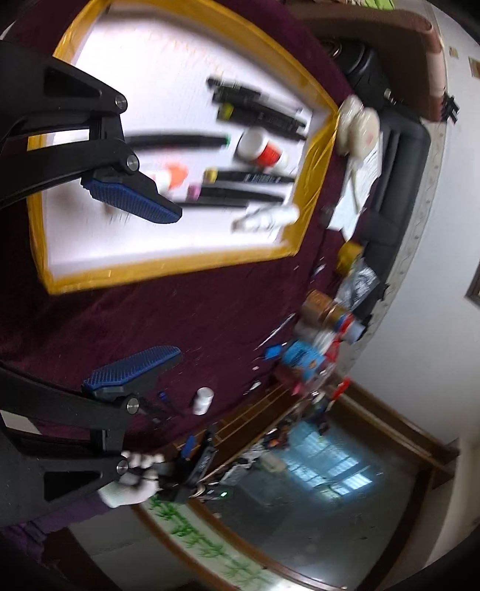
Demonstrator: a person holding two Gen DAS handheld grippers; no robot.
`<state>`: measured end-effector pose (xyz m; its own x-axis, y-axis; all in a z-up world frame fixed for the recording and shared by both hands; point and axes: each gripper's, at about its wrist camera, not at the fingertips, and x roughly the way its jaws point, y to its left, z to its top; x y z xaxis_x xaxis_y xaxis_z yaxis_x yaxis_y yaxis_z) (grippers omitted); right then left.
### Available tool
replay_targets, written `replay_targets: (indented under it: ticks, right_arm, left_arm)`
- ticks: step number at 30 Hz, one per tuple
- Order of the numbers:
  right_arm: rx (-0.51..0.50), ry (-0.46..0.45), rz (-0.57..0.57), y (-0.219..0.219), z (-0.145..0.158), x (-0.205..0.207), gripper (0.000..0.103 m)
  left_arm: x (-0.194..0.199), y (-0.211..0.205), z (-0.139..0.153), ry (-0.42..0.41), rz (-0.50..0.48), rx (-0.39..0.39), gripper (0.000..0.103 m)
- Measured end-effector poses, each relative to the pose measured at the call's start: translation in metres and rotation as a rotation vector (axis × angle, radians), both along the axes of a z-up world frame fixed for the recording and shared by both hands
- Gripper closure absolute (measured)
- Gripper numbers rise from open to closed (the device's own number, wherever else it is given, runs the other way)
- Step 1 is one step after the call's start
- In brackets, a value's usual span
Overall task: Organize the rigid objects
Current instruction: 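Move both tools back over the remaining items on the carpet, then grasp white pill bottle with left tool while right tool grasps blue-capped marker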
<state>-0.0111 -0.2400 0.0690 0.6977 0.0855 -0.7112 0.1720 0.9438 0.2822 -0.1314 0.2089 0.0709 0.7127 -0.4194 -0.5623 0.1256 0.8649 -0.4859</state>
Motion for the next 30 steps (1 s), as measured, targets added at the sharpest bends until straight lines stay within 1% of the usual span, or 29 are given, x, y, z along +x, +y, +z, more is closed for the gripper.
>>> replay_targets:
  ticks: [2,4,7,9,10,11,12,14,16,17,18,19,20,21,22,24,26,28,30]
  right_arm:
    - [0.006,0.021,-0.054,-0.026,-0.007,0.015,0.027]
    - [0.034,0.044,-0.062,-0.035,-0.013,0.027,0.028]
    - [0.076,0.082,-0.004,-0.030,-0.025,0.051,0.031]
    - [0.072,0.111,0.055,-0.016,-0.034,0.056,0.040]
    - [0.076,0.114,0.108,-0.004,-0.036,0.060,0.046]
    - [0.072,0.108,0.149,0.006,-0.037,0.057,0.047]
    - [0.043,0.104,0.191,0.018,-0.036,0.053,0.047]
    - [-0.037,0.077,0.319,0.051,-0.036,0.046,0.047]
    - [-0.094,0.066,0.436,0.078,-0.039,0.035,0.047]
    - [-0.083,0.072,0.491,0.089,-0.041,0.033,0.047]
    - [-0.024,0.085,0.572,0.097,-0.044,0.028,0.047]
    - [0.055,0.087,0.643,0.101,-0.046,0.025,0.047]
    - [0.109,0.077,0.686,0.102,-0.044,0.020,0.047]
    - [0.145,0.044,0.705,0.099,-0.039,0.014,0.047]
    - [0.164,-0.002,0.693,0.092,-0.032,0.011,0.047]
    - [0.214,-0.064,0.648,0.073,-0.022,0.010,0.046]
    - [0.248,-0.098,0.580,0.053,-0.021,0.010,0.046]
    - [0.256,-0.091,0.512,0.038,-0.027,0.014,0.046]
    - [0.254,-0.085,0.439,0.026,-0.029,0.016,0.046]
  left_arm:
    - [0.003,-0.016,-0.001,0.016,-0.027,0.015,0.035]
    - [0.003,-0.029,0.000,0.022,-0.046,0.030,0.035]
    - [0.003,-0.046,0.003,0.024,-0.065,0.059,0.035]
    - [0.003,-0.054,0.005,0.026,-0.070,0.078,0.035]
    - [0.003,-0.057,0.006,0.028,-0.071,0.086,0.035]
    - [0.004,-0.060,0.006,0.029,-0.072,0.096,0.035]
    - [0.004,-0.063,0.006,0.031,-0.072,0.105,0.035]
    - [0.007,-0.069,0.006,0.038,-0.074,0.126,0.035]
    - [0.011,-0.078,0.005,0.050,-0.085,0.139,0.035]
    - [0.012,-0.081,0.004,0.055,-0.091,0.141,0.035]
    - [0.014,-0.086,0.003,0.062,-0.102,0.144,0.035]
    - [0.015,-0.092,0.002,0.067,-0.115,0.148,0.035]
    - [0.017,-0.097,0.002,0.070,-0.124,0.156,0.035]
    - [0.019,-0.102,0.002,0.073,-0.133,0.169,0.035]
    - [0.020,-0.109,0.000,0.075,-0.144,0.189,0.035]
    - [0.026,-0.123,-0.002,0.076,-0.163,0.229,0.035]
    - [0.035,-0.141,-0.007,0.071,-0.186,0.284,0.035]
    - [0.045,-0.160,-0.012,0.072,-0.216,0.331,0.035]
    - [0.058,-0.185,-0.019,0.067,-0.266,0.381,0.035]
